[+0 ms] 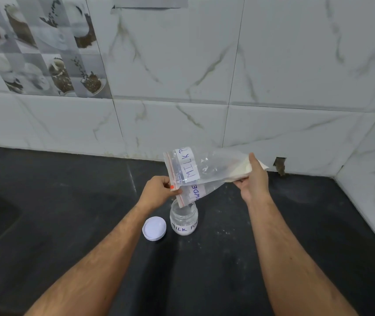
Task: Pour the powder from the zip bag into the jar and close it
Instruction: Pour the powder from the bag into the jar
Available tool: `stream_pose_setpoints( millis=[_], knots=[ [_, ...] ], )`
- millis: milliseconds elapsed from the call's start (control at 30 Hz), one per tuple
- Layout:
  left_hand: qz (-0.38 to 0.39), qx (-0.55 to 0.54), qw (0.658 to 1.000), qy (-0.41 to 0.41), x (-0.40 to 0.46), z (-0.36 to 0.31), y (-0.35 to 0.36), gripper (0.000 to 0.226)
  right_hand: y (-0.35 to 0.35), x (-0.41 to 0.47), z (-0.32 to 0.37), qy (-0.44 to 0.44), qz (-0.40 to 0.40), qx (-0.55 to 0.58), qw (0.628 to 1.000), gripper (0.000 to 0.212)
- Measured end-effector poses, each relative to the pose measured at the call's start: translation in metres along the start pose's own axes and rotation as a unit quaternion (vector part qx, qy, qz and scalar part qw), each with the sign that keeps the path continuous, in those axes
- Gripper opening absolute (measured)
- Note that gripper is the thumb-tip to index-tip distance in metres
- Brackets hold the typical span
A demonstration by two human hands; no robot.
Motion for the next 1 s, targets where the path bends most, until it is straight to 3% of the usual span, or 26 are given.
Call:
stream_pose_setpoints(
  millis=[200, 367, 533, 667, 800, 1000],
  knots=[
    [0.008, 0.018, 1.0, -0.012, -0.008, 0.01, 0.004, 0.021, 0.016, -0.009, 0.002, -0.032, 0.003, -0.068, 0.997, 0.015],
    [0.027, 0.043, 0.998, -0.025, -0.012, 0.019, 0.006, 0.03, 0.026, -0.013, -0.002, -0.043, -0.009, -0.099, 0.994, 0.026],
    [0.029, 0.046, 0.998, -0.029, -0.015, 0.024, 0.008, 0.033, 0.033, -0.017, -0.002, -0.056, -0.004, -0.126, 0.99, 0.019],
    [0.023, 0.022, 0.998, -0.047, -0.02, 0.031, 0.009, 0.035, 0.04, -0.024, -0.002, -0.072, -0.001, -0.159, 0.985, 0.035],
    [0.014, 0.004, 0.999, -0.044, -0.024, 0.035, 0.012, 0.03, 0.043, -0.029, -0.004, -0.087, 0.0, -0.173, 0.981, 0.038],
    [-0.002, -0.015, 0.998, -0.058, -0.029, 0.04, 0.017, 0.027, 0.048, -0.04, -0.01, -0.111, 0.012, -0.206, 0.972, 0.018]
  ],
)
Point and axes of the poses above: each hand's wrist, its own x-axis towards the middle knuckle, its own y-axis out of the palm, z = x × y, the point moved 1 cm from there along x, towards the middle knuckle, and after that the axes turned 15 degrees about y, right-handed, at the moved point
